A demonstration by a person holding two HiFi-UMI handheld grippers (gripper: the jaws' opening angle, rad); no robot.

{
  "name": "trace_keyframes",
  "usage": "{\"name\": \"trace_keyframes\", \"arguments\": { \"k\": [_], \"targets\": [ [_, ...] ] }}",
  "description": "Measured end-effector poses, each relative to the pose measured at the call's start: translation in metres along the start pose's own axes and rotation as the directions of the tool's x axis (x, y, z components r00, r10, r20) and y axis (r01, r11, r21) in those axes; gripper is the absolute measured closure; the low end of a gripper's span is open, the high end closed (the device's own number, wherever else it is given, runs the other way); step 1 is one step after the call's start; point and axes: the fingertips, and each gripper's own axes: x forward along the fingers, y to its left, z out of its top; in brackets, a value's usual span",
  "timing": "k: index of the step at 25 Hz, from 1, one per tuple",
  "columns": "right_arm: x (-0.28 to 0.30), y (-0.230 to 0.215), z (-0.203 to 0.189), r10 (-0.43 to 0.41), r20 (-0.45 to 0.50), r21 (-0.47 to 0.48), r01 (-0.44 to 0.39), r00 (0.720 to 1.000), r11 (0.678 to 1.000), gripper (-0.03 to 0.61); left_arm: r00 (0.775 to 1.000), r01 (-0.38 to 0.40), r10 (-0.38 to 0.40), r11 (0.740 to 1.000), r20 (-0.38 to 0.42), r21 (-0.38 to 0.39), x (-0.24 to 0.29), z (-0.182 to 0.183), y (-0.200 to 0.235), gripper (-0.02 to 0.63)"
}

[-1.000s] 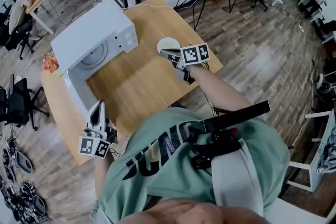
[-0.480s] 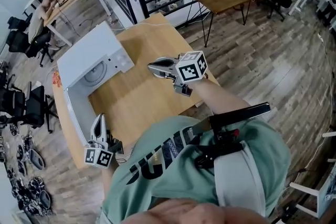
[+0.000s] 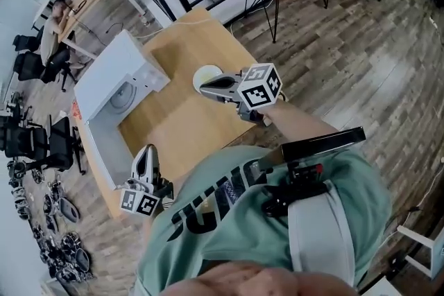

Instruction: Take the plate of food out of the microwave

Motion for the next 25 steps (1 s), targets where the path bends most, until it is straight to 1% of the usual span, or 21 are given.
{"name": "trace_keyframes", "arguments": {
  "k": [4,7,12,18,25],
  "targets": [
    [0.010,0.023,-0.005,-0.028,0.024,-0.012,0.028,0.999,1.000,0.571,1.000,0.021,-0.022,1.000,0.012,0.017,-0.025,0.006,0.011,0.611],
    [0.028,0.038,-0.003,-0.039,0.034,-0.022,0.040,0.999,0.999,0.571,0.999,0.024,-0.024,1.000,0.035,0.005,-0.043,0.014,0.027,0.611],
    [0.056,0.058,-0.004,-0.042,0.017,-0.039,0.043,0.999,0.998,0.572,0.997,0.027,-0.027,1.000,0.066,-0.001,-0.067,0.019,0.046,0.611],
    [0.072,0.066,-0.002,-0.031,-0.005,-0.059,0.031,0.999,0.998,0.571,0.994,0.002,0.000,1.000,0.106,-0.016,-0.082,0.020,0.059,0.611],
    [0.076,0.057,0.007,-0.029,-0.013,-0.085,0.028,0.999,0.996,0.574,0.993,-0.008,0.010,1.000,0.121,-0.018,-0.074,0.024,0.060,0.611]
  ]
}}
